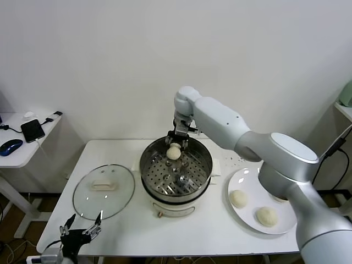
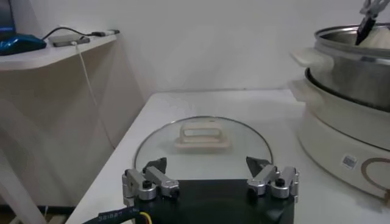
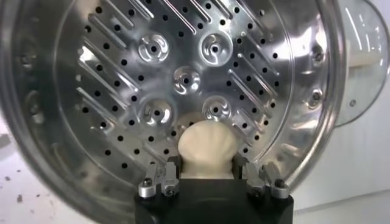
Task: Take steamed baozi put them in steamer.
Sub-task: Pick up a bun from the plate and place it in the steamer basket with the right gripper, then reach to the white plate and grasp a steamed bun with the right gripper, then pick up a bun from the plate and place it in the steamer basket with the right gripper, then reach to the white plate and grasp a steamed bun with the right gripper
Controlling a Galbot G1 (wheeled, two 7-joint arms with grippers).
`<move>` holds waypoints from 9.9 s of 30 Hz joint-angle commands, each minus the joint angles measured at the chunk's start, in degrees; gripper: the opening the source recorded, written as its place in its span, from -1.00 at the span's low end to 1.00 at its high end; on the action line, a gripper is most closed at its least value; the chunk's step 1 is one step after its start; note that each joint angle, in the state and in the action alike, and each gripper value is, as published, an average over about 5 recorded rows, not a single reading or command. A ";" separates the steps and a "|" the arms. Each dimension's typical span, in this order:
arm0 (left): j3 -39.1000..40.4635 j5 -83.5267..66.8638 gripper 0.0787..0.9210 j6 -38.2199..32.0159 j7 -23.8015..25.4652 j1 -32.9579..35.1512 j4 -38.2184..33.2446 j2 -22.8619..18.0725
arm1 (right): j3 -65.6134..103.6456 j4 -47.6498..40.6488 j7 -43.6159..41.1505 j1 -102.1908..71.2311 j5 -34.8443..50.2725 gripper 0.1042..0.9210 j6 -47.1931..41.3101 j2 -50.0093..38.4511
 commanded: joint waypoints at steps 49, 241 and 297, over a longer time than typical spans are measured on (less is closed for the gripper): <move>1.67 -1.15 0.77 1.11 1.45 0.39 -1.78 2.11 | 15.33 52.07 -7.28 -24.80 22.53 0.76 -75.99 -55.18; 2.60 -5.42 0.77 1.30 3.82 0.28 -1.68 1.81 | 26.65 56.84 -14.50 -37.00 12.14 0.76 -60.16 -64.38; 2.22 -5.34 0.77 0.87 4.46 -1.98 2.76 2.40 | 26.74 44.45 -6.08 -43.09 7.79 0.76 -61.65 -52.28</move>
